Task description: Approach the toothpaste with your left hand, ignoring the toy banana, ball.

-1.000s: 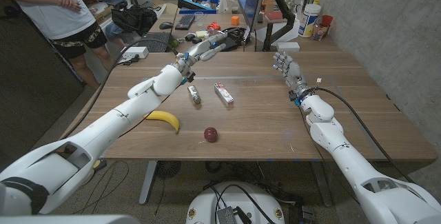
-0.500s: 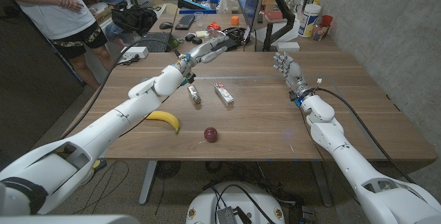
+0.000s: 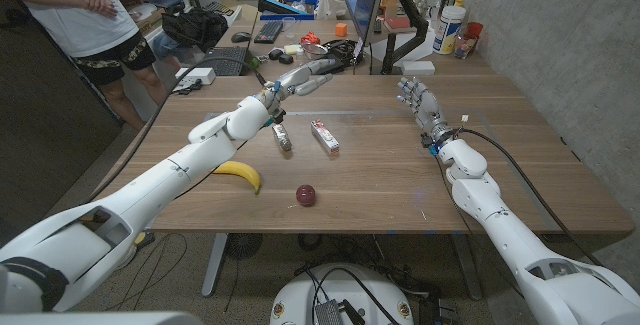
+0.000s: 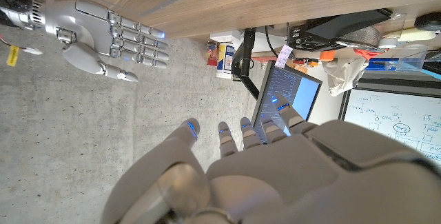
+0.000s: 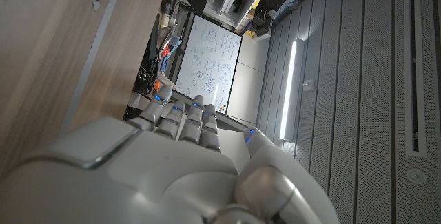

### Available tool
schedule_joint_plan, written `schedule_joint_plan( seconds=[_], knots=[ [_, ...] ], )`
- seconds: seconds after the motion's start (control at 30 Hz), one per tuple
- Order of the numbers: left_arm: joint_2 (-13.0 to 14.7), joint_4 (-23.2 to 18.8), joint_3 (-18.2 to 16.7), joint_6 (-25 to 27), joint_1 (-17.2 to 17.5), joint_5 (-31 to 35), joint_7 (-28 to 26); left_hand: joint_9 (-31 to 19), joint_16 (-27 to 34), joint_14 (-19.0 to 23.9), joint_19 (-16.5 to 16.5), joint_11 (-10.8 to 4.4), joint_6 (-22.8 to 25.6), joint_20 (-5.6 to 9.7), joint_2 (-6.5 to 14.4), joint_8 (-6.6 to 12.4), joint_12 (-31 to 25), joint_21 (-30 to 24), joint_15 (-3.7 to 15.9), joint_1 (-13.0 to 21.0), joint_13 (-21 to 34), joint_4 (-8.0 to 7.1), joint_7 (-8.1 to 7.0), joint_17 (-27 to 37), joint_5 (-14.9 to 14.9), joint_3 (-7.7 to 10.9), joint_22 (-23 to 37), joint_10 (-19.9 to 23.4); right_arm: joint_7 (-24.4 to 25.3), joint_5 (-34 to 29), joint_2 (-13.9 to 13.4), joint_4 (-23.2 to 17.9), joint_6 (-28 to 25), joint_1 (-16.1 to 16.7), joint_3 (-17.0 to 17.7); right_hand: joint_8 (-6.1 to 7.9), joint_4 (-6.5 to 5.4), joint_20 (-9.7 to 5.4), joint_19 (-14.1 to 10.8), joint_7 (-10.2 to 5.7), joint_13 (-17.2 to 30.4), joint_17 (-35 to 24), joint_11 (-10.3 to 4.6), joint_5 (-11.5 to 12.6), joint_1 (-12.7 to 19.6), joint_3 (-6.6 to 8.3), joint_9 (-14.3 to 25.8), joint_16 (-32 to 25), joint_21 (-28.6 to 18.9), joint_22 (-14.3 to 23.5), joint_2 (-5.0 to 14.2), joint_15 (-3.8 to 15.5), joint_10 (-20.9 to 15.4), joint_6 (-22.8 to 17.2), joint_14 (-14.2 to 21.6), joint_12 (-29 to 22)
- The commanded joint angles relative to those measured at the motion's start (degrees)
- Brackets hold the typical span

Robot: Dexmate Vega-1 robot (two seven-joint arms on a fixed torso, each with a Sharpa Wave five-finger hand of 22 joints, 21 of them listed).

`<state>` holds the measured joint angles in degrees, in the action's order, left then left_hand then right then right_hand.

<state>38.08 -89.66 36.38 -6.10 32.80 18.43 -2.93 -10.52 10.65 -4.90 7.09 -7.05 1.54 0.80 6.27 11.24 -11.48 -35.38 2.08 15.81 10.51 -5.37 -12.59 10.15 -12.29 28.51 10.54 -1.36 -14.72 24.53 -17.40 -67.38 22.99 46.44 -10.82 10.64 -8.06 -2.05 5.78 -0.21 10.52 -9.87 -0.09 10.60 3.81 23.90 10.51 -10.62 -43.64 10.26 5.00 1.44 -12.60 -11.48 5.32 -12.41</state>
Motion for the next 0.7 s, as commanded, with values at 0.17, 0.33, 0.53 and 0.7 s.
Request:
schedule_joint_plan(
  seconds=[0.17,0.33,0.53,0.7],
  knots=[
    [0.33,-0.33,0.72,1.63,-0.31,0.88,1.22,-0.35,0.11,0.36,0.05,-0.53,-0.06,-0.36,0.18,0.05,-0.26,0.11,3.67,0.86,0.23,0.46,-0.12,0.15,0.04,0.09,0.10,0.61,-0.42,-0.10,0.08,1.01,0.34,-0.69,-0.18,0.40,0.01,-2.98,-0.13,0.07,0.26,-0.15,0.02,0.24,-0.40,0.40,0.23,-0.17,0.14,0.15,2.92,0.17,-0.30,-0.50,0.70,-0.04],
    [0.55,-0.16,0.77,1.73,-0.35,0.95,1.47,-0.37,0.10,0.37,0.07,-0.60,0.12,-0.40,0.19,0.14,-0.30,0.17,3.67,0.98,0.24,0.51,-0.11,0.15,0.02,0.10,0.11,0.75,-0.39,-0.24,0.30,1.37,0.34,-1.00,-0.37,0.39,0.00,-2.95,-0.15,0.10,0.26,-0.15,0.14,0.24,-0.42,0.41,0.23,-0.17,0.19,0.15,2.91,0.15,-0.37,-0.49,0.71,-0.07],
    [0.87,0.06,0.80,1.72,-0.41,1.03,1.72,-0.39,0.13,0.46,0.14,-0.76,0.37,-0.60,0.20,0.25,-0.39,0.27,3.75,1.19,0.25,0.62,-0.11,0.16,-0.01,0.12,0.12,1.06,-0.21,-0.58,0.55,1.67,0.42,-1.27,-0.64,0.38,-0.02,-2.96,-0.17,0.15,0.26,-0.16,0.01,0.24,-0.46,0.41,0.23,-0.16,0.26,0.15,2.89,0.15,-0.34,-0.47,0.72,-0.05],
    [1.10,0.13,0.91,1.87,-0.53,1.11,2.22,-0.40,0.13,0.49,0.13,-0.79,0.50,-0.79,0.22,0.30,-0.38,0.32,3.82,1.35,0.26,0.70,-0.12,0.16,-0.04,0.15,0.13,1.11,-0.03,-0.78,0.69,1.70,0.45,-1.36,-0.81,0.39,-0.02,-2.93,-0.19,0.11,0.26,-0.15,0.18,0.24,-0.46,0.43,0.23,-0.15,0.31,0.15,2.88,0.15,-0.44,-0.50,0.73,-0.09]
  ],
)
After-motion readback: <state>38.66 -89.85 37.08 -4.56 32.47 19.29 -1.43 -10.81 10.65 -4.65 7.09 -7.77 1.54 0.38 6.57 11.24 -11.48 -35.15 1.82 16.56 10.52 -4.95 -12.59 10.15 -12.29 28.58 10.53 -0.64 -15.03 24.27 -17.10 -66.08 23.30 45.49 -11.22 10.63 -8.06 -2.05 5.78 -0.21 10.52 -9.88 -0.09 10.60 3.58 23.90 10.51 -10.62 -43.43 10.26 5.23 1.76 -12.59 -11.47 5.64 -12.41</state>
